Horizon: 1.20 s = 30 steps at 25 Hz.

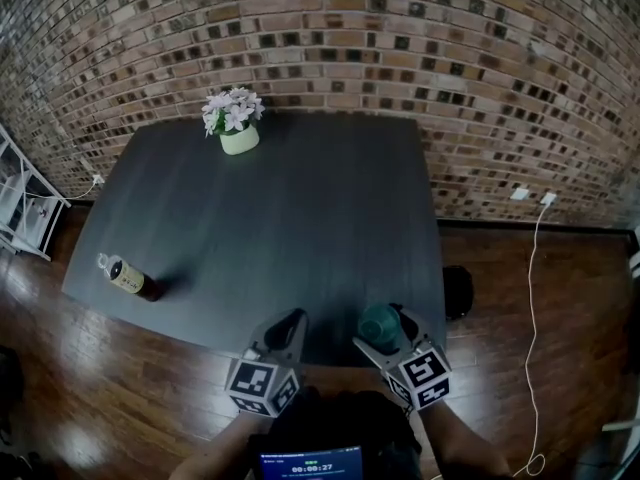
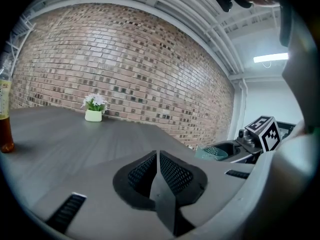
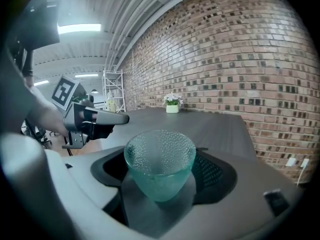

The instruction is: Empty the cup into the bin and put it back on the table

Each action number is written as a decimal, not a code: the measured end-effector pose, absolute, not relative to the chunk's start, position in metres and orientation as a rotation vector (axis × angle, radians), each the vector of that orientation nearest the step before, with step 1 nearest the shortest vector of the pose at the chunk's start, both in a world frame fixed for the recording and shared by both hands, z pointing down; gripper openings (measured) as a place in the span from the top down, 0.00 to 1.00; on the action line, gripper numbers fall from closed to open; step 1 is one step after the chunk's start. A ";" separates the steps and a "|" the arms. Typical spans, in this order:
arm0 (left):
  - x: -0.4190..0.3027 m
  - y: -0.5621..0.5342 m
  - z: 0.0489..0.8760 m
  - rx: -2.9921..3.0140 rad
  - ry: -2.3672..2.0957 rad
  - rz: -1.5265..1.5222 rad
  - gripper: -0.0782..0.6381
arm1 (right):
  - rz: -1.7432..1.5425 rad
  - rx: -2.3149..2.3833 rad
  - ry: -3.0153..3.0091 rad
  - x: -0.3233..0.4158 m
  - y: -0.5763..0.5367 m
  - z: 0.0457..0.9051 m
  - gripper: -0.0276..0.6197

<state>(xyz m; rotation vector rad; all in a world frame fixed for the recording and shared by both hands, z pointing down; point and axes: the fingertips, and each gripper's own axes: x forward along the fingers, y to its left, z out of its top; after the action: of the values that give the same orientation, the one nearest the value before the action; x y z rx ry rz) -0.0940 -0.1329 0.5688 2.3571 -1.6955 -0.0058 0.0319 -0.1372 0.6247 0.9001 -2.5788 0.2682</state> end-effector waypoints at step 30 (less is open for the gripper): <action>-0.091 -0.142 0.565 2.353 -1.697 -0.006 0.87 | 0.197 0.824 -2.625 0.027 -0.136 0.623 0.28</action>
<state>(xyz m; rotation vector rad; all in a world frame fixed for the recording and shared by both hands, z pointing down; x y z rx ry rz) -0.0909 -0.1419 0.5651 2.3531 -1.6971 -0.0062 0.0270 -0.1362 0.6228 0.8244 -2.6254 0.1971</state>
